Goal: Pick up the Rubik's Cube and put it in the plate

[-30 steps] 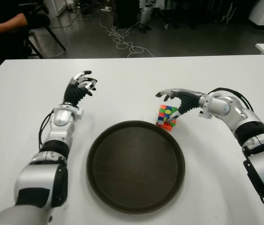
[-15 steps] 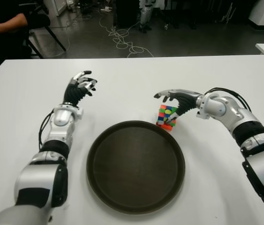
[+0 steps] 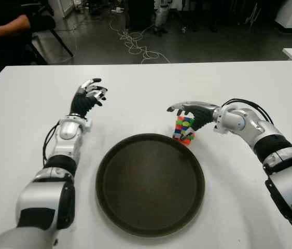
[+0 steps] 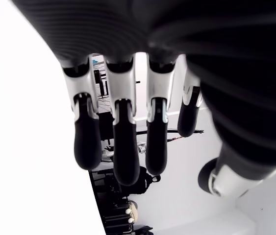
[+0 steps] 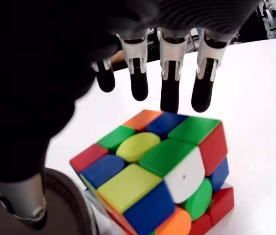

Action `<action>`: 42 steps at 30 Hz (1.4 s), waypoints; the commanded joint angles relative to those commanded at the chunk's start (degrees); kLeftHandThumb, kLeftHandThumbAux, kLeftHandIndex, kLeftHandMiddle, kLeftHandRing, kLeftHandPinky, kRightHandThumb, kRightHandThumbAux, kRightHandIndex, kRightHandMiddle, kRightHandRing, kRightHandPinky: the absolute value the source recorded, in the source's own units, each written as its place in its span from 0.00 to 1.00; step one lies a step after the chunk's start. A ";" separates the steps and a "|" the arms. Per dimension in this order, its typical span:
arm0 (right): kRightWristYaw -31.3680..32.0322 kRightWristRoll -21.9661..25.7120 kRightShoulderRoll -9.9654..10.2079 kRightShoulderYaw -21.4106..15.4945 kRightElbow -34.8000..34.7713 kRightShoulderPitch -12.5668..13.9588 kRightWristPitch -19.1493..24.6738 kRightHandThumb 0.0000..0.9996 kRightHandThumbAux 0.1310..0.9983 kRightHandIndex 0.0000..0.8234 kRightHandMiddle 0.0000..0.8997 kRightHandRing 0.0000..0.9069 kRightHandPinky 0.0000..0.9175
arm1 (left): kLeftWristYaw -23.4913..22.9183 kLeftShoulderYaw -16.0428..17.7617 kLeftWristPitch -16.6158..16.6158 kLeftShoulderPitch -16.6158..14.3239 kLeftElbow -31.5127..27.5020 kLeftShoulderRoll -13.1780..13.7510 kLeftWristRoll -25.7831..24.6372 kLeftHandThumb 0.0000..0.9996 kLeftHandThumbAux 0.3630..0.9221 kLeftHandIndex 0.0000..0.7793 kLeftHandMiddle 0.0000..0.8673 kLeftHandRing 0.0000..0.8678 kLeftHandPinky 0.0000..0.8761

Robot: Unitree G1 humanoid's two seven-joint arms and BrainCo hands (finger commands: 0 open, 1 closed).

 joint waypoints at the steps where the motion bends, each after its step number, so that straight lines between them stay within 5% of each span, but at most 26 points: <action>1: -0.11 -0.07 0.03 0.06 -0.05 0.01 0.06 0.00 0.67 0.12 0.19 0.24 0.33 | -0.04 0.02 -0.03 0.00 0.01 -0.01 -0.03 0.32 0.51 0.29 0.47 0.56 0.63; 27: 1.05 0.41 -0.52 -0.20 -0.98 0.06 -0.52 0.00 0.63 0.12 0.20 0.25 0.34 | -0.39 0.12 -0.14 0.11 -0.23 0.01 -0.17 0.32 0.51 0.29 0.46 0.56 0.64; 42: 2.43 0.52 -1.43 -0.40 -1.99 0.06 0.28 0.00 0.63 0.12 0.18 0.20 0.23 | -0.76 0.21 -0.78 0.27 -0.31 -0.01 -0.24 0.30 0.51 0.29 0.47 0.57 0.62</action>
